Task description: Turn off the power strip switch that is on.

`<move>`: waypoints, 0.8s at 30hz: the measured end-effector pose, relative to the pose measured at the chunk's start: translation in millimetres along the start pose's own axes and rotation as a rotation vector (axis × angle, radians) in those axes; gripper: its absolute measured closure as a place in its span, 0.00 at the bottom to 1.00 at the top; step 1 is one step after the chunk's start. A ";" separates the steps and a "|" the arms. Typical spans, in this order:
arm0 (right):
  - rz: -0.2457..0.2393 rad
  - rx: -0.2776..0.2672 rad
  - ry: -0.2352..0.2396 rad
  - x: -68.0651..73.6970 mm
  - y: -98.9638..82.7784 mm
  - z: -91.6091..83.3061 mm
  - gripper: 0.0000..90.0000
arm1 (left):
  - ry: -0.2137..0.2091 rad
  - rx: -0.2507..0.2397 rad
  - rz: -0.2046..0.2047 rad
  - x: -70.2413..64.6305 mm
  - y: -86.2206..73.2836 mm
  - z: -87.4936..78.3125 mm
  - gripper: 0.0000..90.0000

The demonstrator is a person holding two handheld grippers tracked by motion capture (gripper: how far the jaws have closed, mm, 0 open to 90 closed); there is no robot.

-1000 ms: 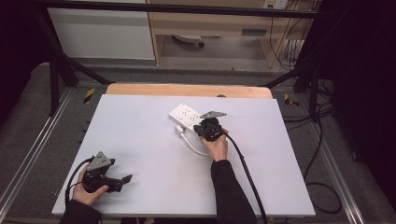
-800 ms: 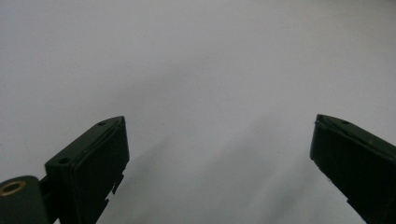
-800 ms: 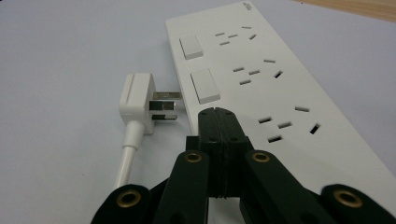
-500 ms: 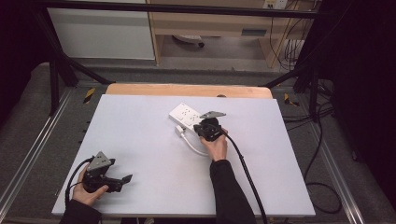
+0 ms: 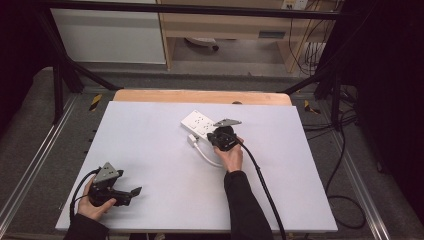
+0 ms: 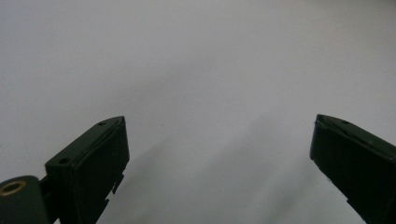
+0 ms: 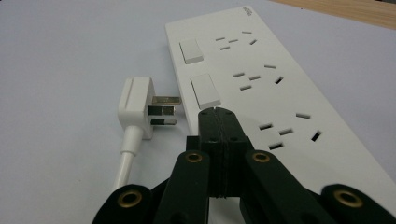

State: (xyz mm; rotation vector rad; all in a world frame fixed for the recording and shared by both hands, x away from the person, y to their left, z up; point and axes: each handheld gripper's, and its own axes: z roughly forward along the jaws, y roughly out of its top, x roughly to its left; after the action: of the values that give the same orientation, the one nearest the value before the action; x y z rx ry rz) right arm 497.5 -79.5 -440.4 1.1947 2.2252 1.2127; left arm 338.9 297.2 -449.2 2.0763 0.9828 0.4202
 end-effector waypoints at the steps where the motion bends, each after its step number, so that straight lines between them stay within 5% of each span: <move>1: -0.002 -0.001 -0.002 0.3 0.2 0.3 1.00 | 0.000 0.000 0.000 0.0 0.0 -0.1 0.05; 24: -0.021 -0.002 -0.006 2.8 2.8 3.3 1.00 | -0.001 -0.002 0.002 -0.4 0.3 -0.4 0.05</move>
State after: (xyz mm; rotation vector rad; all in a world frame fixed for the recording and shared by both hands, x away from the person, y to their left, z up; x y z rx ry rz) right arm 499.4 -74.7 -439.8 1.1694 2.2255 1.2013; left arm 338.5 297.1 -448.7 2.0755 0.9798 0.4211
